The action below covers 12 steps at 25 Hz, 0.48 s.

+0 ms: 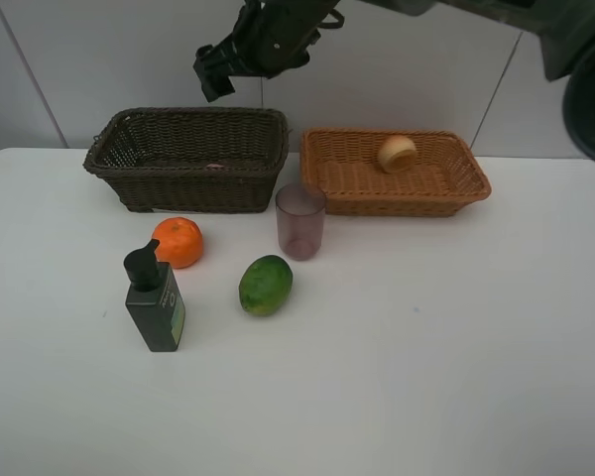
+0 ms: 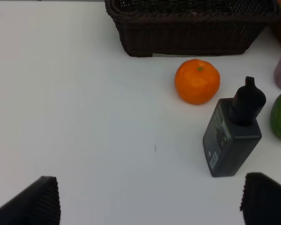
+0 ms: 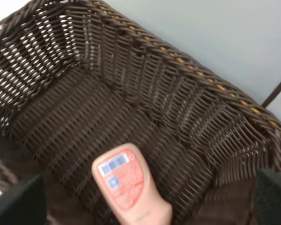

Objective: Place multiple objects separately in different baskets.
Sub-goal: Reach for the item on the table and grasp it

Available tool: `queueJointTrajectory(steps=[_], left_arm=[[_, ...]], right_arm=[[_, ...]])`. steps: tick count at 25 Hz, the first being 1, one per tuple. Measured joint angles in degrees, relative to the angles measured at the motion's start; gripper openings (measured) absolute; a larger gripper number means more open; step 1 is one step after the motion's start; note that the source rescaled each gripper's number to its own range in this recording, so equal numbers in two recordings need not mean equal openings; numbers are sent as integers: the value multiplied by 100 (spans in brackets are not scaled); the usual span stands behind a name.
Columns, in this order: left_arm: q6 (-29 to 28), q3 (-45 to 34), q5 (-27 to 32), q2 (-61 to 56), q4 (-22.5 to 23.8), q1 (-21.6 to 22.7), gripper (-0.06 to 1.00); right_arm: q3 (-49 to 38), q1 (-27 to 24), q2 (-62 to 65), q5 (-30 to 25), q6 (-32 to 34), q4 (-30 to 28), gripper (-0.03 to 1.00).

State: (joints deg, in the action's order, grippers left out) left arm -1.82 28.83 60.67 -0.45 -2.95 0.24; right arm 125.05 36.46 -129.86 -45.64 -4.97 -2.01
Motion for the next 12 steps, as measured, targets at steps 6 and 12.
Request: queueJointTrajectory(steps=[6,12], left_arm=[[0,0,0,0,0,0,100],[0,0,0,0,0,0,100]], right_arm=[[0,-17,579,-985,-200,-354,95],[-118,-114,966,-1780,-207,-628,95]])
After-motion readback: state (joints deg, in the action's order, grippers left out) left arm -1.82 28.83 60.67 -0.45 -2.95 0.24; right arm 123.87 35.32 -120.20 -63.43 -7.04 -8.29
